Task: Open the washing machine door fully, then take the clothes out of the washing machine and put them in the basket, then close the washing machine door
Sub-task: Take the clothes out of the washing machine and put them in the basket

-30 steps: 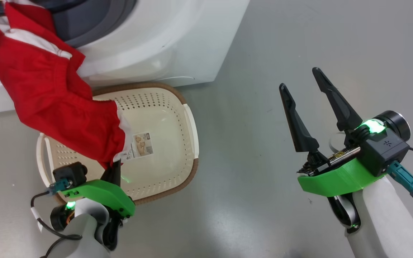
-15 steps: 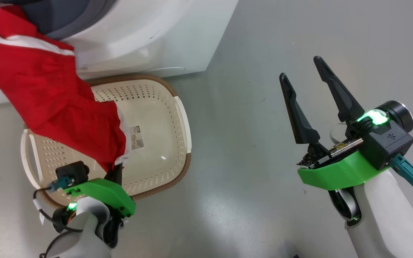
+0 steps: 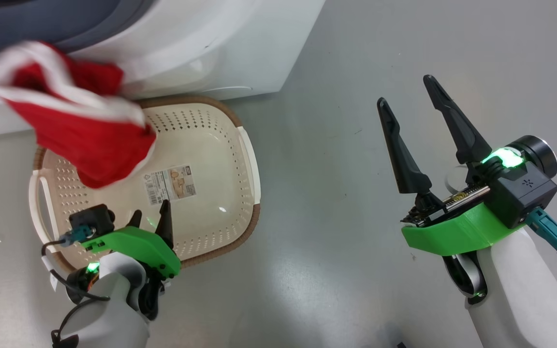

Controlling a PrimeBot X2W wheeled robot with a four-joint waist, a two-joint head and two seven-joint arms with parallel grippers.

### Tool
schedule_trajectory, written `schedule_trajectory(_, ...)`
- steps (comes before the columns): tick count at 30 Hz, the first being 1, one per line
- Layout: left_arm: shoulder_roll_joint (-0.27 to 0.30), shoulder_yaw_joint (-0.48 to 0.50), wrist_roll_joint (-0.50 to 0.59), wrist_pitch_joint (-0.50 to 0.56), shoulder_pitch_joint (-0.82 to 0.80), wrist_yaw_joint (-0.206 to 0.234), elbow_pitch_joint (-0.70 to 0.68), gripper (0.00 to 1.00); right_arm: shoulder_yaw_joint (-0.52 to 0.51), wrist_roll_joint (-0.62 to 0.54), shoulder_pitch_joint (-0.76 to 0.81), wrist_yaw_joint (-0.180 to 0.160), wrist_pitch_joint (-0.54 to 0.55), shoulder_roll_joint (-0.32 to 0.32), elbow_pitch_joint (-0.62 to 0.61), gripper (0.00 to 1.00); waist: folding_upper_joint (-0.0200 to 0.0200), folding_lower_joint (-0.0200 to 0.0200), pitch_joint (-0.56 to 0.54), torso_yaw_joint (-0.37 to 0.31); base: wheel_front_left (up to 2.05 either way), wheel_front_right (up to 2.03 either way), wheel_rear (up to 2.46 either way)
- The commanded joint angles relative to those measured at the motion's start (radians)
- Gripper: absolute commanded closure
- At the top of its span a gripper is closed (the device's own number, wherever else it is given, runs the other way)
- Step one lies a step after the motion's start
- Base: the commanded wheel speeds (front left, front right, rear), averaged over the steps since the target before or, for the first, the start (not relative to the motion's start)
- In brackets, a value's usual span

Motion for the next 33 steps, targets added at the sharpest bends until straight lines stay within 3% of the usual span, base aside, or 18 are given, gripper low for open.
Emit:
schedule_trajectory(1, 0.020, 0.023, 0.014, -0.012, 0.014, 0.012, -0.009, 0.00, 0.018, 0.007, -0.001, 0.003, -0.006, 0.002, -0.019, 0.00, 0.0000, 0.0000, -0.005, 0.002, 0.00, 0.00, 0.00)
schedule_trajectory(14, 0.036, 0.080, 0.112, -0.012, 0.100, 0.033, -0.141, 0.00, 0.006, 0.006, 0.020, 0.003, -0.006, 0.005, -0.011, 0.00, 0.0000, 0.0000, -0.063, 0.035, 0.00, 0.00, 0.00)
schedule_trajectory(24, 0.033, 0.180, 0.245, -0.012, 0.210, 0.065, -0.389, 0.00, 0.005, 0.004, 0.046, 0.003, -0.006, 0.005, -0.002, 0.00, 0.0000, 0.0000, -0.144, 0.068, 0.00, 0.00, 0.00)
schedule_trajectory(33, 0.022, 0.245, 0.311, -0.012, 0.294, 0.057, -0.586, 0.00, -0.001, -0.002, 0.075, 0.003, -0.006, 0.004, 0.010, 0.00, 0.0000, 0.0000, -0.221, 0.079, 0.00, 0.00, 0.00)
